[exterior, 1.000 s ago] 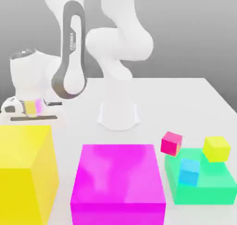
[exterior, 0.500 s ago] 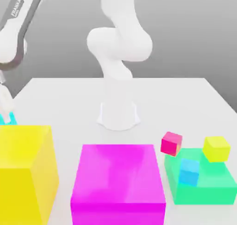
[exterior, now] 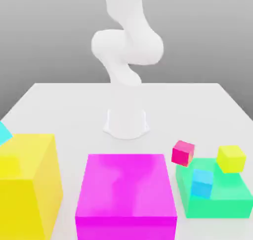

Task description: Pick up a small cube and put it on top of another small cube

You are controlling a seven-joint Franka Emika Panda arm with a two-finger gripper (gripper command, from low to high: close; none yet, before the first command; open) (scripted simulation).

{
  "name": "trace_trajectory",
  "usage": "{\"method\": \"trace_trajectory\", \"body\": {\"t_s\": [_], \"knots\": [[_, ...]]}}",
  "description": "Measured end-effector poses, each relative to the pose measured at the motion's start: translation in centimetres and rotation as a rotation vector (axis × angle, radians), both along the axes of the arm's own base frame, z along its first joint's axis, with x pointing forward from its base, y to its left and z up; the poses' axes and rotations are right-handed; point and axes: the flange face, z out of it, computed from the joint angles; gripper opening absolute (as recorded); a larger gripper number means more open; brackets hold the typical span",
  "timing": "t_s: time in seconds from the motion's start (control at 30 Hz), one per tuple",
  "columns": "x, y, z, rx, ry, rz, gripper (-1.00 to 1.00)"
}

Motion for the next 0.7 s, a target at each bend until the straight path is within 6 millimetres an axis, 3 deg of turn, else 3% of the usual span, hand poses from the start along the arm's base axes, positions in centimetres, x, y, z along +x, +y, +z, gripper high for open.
{"method": "trace_trajectory", "body": {"t_s": [0.1,0.2,0.37,0.47,0.7], "knots": [[2.9,8.3,-0.8,-0.039,0.006,0.235,-1.0],[4.2,17.3,-1.9,-0.094,0.001,0.496,-1.0],[2.7,32.6,-3.9,-0.193,-0.033,0.971,-1.0],[1.0,36.4,-4.2,-0.269,-0.068,1.075,-1.0],[-3.5,42.2,-3.7,-0.442,-0.202,1.183,-1.0]]}}
